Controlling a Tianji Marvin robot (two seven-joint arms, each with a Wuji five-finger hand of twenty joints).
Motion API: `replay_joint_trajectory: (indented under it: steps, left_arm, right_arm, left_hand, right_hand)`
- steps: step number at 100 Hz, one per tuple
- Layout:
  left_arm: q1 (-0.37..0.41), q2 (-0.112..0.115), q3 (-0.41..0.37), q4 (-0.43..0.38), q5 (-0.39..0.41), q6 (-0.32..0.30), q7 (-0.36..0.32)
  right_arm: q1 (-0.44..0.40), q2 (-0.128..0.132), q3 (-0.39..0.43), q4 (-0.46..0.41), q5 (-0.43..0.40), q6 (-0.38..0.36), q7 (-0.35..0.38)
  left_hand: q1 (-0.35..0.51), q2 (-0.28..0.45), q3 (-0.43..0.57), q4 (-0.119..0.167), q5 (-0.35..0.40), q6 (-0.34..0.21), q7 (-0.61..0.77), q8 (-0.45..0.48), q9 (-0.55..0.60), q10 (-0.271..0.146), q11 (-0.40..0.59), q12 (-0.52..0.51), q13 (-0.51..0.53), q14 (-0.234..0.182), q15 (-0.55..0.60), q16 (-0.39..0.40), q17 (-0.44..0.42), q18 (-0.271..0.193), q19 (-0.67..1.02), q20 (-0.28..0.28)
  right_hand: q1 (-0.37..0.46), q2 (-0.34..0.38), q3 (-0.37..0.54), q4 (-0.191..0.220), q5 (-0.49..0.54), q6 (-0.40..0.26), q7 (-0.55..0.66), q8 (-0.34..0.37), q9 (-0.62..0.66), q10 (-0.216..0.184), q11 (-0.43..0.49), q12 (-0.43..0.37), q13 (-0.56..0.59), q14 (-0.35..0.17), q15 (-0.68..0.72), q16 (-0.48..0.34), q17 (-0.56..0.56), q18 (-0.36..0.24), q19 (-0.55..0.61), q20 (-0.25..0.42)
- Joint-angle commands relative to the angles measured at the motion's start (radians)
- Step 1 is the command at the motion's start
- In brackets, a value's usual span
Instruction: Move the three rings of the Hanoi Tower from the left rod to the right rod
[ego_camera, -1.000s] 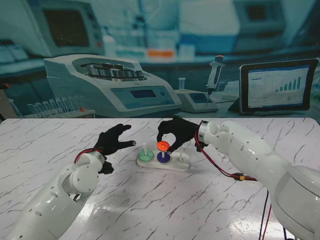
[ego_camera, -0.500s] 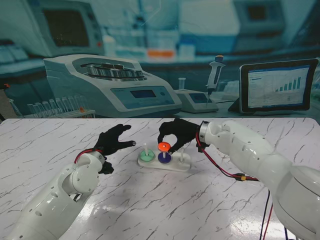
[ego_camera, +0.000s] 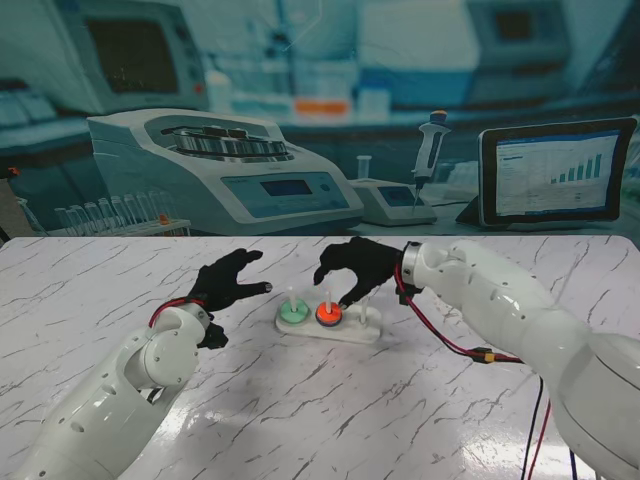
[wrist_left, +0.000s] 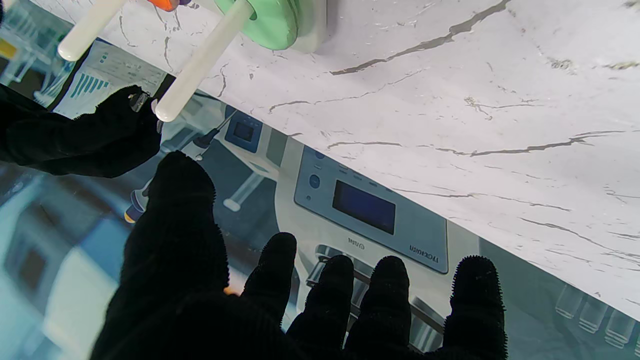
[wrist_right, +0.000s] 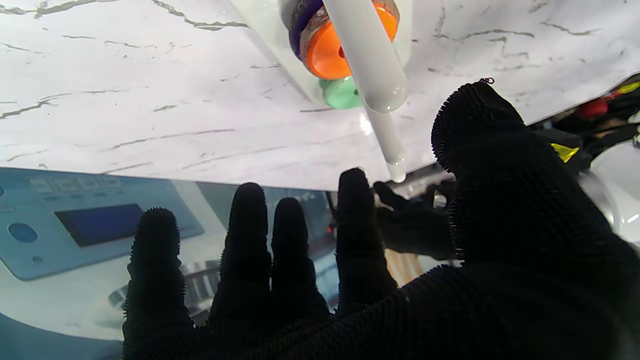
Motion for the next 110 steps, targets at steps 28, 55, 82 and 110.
replay_joint_trajectory:
  steps: [28, 55, 82, 110]
  left_arm:
    - [0.0, -0.006, 0.004, 0.005, -0.006, -0.017, -0.01]
    - [-0.031, -0.004, 0.032, 0.037, -0.023, -0.045, -0.037]
    - [-0.084, -0.002, 0.086, 0.101, -0.049, -0.103, -0.072]
    - [-0.121, 0.0, 0.13, 0.156, -0.073, -0.154, -0.103]
  right_arm:
    - [-0.033, 0.026, 0.058, -0.065, 0.004, 0.035, 0.02]
    - [-0.177, 0.087, 0.29, -0.242, -0.027, 0.134, 0.004]
    - [-0.395, 0.113, 0.55, -0.435, -0.044, 0.272, -0.045]
    - [-0.556, 0.117, 0.682, -0.551, -0.03, 0.369, -0.077]
  left_hand:
    - [0.0, 0.033, -0.006, -0.033, 0.006, -0.027, -0.001, 0.012, 0.007, -0.014, -0.014, 0.008, -0.006, -0.008, -0.013, 0.007, -0.016, 0.028, -0.037, 0.013]
    - [0.009, -0.015, -0.004, -0.026, 0.013, -0.029, 0.004, 0.014, 0.006, -0.016, -0.013, 0.008, -0.005, -0.01, -0.013, 0.007, -0.015, 0.029, -0.036, 0.014]
    - [0.035, -0.089, 0.012, -0.014, 0.031, -0.048, 0.021, 0.029, 0.01, -0.025, -0.009, 0.011, -0.003, -0.008, -0.011, 0.007, -0.006, 0.03, -0.027, 0.018]
    - [0.046, -0.128, 0.023, -0.009, 0.03, -0.061, 0.025, 0.038, 0.01, -0.032, -0.008, 0.011, -0.001, -0.012, -0.012, 0.003, -0.004, 0.029, -0.024, 0.019]
  right_hand:
    - [-0.067, 0.011, 0.03, 0.012, -0.056, -0.004, -0.063, 0.005, -0.051, 0.009, -0.018, -0.006, -0.039, 0.006, -0.018, -0.007, -0.025, -0.149, -0.03, 0.011]
    - [-0.107, 0.129, -0.006, 0.02, -0.062, -0.004, -0.087, 0.018, -0.049, 0.01, -0.054, -0.028, -0.04, 0.012, -0.075, -0.042, -0.03, -0.131, -0.09, 0.008]
    - [-0.103, 0.165, -0.026, 0.024, -0.048, -0.006, -0.094, 0.028, 0.024, 0.003, -0.179, -0.163, 0.003, 0.041, -0.22, -0.167, -0.014, -0.1, -0.158, -0.005]
    - [-0.168, 0.134, 0.017, 0.019, -0.036, -0.018, -0.121, -0.007, 0.207, -0.049, -0.44, -0.406, 0.116, 0.122, -0.535, -0.392, 0.011, -0.031, -0.24, -0.037]
